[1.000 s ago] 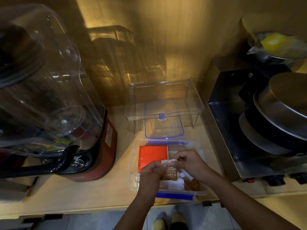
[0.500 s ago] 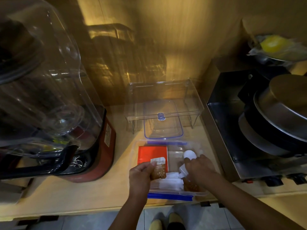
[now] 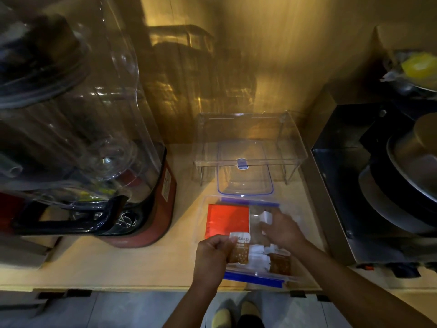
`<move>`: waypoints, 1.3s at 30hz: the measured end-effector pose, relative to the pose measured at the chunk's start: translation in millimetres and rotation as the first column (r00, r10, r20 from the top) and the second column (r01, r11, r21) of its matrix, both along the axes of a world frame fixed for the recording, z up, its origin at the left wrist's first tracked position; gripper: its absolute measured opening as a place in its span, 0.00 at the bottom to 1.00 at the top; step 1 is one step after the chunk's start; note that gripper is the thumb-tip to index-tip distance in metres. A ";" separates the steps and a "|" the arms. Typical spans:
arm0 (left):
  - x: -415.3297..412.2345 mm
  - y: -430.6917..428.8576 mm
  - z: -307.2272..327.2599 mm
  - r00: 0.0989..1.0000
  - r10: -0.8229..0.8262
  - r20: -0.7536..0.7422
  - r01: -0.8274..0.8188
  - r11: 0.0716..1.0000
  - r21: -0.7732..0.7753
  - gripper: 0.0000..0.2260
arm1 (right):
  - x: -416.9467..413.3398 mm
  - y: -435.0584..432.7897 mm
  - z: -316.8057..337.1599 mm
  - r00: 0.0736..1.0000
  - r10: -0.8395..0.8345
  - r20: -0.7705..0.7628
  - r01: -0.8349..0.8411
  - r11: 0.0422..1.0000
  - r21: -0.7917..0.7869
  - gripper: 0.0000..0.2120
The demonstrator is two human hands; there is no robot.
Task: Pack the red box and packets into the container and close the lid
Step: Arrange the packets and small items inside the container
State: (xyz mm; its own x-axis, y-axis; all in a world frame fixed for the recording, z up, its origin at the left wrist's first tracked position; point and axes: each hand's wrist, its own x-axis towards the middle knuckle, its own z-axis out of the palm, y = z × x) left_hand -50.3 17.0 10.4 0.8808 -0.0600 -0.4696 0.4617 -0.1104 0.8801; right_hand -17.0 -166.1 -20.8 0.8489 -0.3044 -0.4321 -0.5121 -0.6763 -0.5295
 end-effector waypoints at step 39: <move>6.1 -16.0 8.9 0.998 0.061 0.003 -0.061 0.998 -0.028 0.06 | -16.0 -30.2 74.5 0.824 0.549 -0.143 -0.562 0.756 -0.336 0.05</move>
State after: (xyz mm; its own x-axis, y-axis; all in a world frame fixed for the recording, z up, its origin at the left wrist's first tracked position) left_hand -44.2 1.0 19.3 0.8853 -0.0192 -0.4647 0.4630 -0.0577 0.8845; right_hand -33.0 -196.3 53.7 0.9032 0.0817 -0.4214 -0.0013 -0.9812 -0.1930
